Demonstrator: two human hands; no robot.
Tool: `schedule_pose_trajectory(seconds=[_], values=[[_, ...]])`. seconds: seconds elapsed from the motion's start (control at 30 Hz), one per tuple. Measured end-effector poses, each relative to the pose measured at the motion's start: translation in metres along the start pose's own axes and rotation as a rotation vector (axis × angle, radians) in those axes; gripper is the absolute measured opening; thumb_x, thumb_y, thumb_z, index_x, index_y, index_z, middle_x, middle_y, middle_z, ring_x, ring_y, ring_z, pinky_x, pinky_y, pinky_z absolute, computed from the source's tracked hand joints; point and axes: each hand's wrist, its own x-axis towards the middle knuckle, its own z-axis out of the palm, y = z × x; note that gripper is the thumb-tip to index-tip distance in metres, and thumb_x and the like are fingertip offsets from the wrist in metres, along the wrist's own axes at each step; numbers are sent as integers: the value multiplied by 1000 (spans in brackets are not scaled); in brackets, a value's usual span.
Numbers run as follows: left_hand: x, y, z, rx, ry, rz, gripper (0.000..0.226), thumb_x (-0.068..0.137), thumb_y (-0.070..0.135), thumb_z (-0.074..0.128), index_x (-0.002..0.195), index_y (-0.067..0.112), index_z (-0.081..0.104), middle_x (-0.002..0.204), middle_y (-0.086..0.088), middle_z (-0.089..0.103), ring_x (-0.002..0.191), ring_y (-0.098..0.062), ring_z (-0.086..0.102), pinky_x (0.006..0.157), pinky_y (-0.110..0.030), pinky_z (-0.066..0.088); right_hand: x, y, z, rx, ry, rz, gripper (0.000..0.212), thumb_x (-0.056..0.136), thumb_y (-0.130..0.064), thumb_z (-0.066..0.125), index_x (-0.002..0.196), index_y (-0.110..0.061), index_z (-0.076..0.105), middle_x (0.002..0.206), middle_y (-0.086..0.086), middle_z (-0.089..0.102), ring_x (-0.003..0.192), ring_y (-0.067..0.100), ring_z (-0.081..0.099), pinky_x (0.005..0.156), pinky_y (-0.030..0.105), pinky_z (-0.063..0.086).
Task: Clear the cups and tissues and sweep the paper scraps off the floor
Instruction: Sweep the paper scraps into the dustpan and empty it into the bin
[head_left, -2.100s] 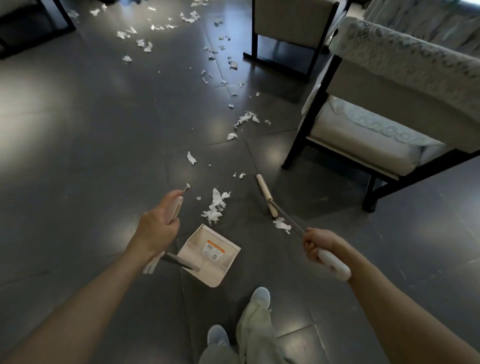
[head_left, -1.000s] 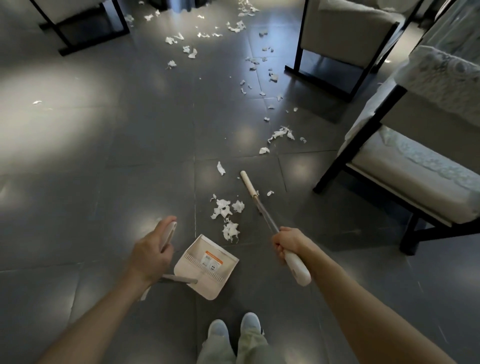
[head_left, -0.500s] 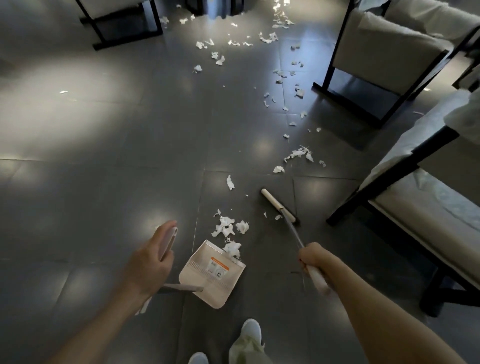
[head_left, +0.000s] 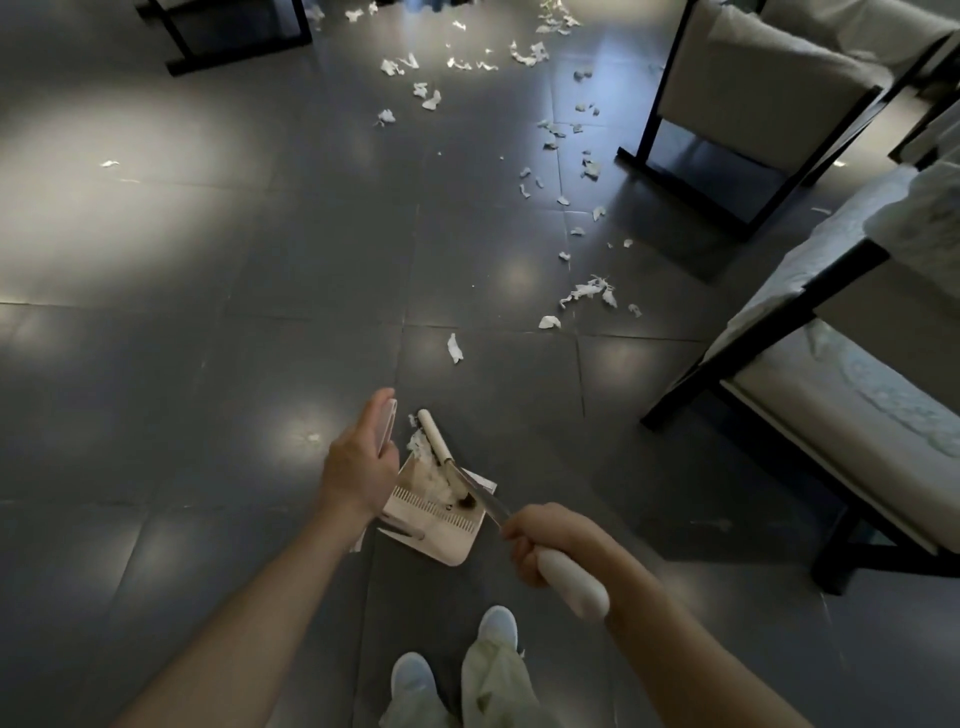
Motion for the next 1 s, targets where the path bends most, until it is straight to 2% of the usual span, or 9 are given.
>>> schedule_pose_trajectory(seconds=[0.1, 0.17, 0.4, 0.5, 0.57, 0.67, 0.8, 0.9, 1.0], values=[[-11, -7, -6, -41, 1, -34, 57, 81, -2, 52, 132, 23, 48, 84, -12, 60, 75, -34, 58, 65, -28, 33, -24, -11, 0, 285, -113, 67, 24, 95, -1, 38, 72, -8, 39, 38, 1, 36, 24, 7, 35, 27, 12, 29], [-18, -12, -13, -58, 16, -54, 57, 81, -2, 51, 132, 24, 47, 84, -12, 61, 69, -28, 53, 63, -28, 33, -41, -19, 4, 274, -130, 63, 21, 96, -2, 39, 75, -5, 42, 40, 1, 38, 25, 6, 36, 26, 13, 30], [-42, -37, -43, -99, 39, -143, 55, 87, 1, 49, 135, 27, 42, 111, -13, 62, 82, -23, 56, 68, -28, 40, -39, -52, 26, -199, 80, -134, 9, 87, -6, 49, 80, -4, 55, 45, 1, 49, 39, 10, 45, 43, 22, 39], [-42, -51, -55, -88, 57, -193, 55, 88, 1, 49, 136, 28, 41, 109, -13, 62, 69, -18, 53, 55, -22, 37, -18, -76, 34, -349, 165, -190, 6, 87, -7, 50, 85, -4, 54, 41, 1, 53, 35, 11, 50, 40, 22, 42], [-38, -58, -62, -75, 94, -233, 55, 87, 1, 51, 135, 27, 43, 106, -15, 64, 69, -26, 58, 58, -26, 40, 0, -93, 40, -502, 234, -233, 9, 87, -5, 48, 81, -2, 54, 44, 4, 55, 38, 15, 52, 43, 25, 44], [-29, -66, -70, -66, 137, -248, 57, 85, -3, 54, 134, 24, 48, 102, -17, 66, 81, -35, 62, 68, -32, 44, 26, -115, 50, -750, 281, -249, 12, 88, -3, 49, 96, 3, 56, 64, 8, 60, 49, 17, 57, 46, 27, 47], [-11, -75, -65, -55, 217, -281, 57, 84, -3, 57, 132, 27, 49, 101, -18, 67, 83, -37, 64, 67, -30, 42, 60, -142, 60, -933, 266, -236, 31, 89, -3, 50, 119, 3, 55, 99, 17, 64, 80, 26, 60, 63, 32, 51], [10, -78, -59, -82, 238, -297, 56, 84, -1, 56, 132, 29, 48, 101, -13, 68, 83, -35, 64, 67, -28, 39, 73, -153, 66, -1096, 216, -199, 32, 90, -4, 50, 120, 2, 57, 99, 14, 66, 88, 27, 65, 77, 34, 53], [26, -76, -58, -74, 246, -276, 56, 83, -1, 56, 132, 26, 49, 104, -12, 67, 86, -35, 64, 69, -27, 39, 71, -143, 65, -1253, 138, -134, 26, 85, -9, 51, 108, -3, 64, 75, 4, 60, 63, 18, 58, 63, 30, 48]])
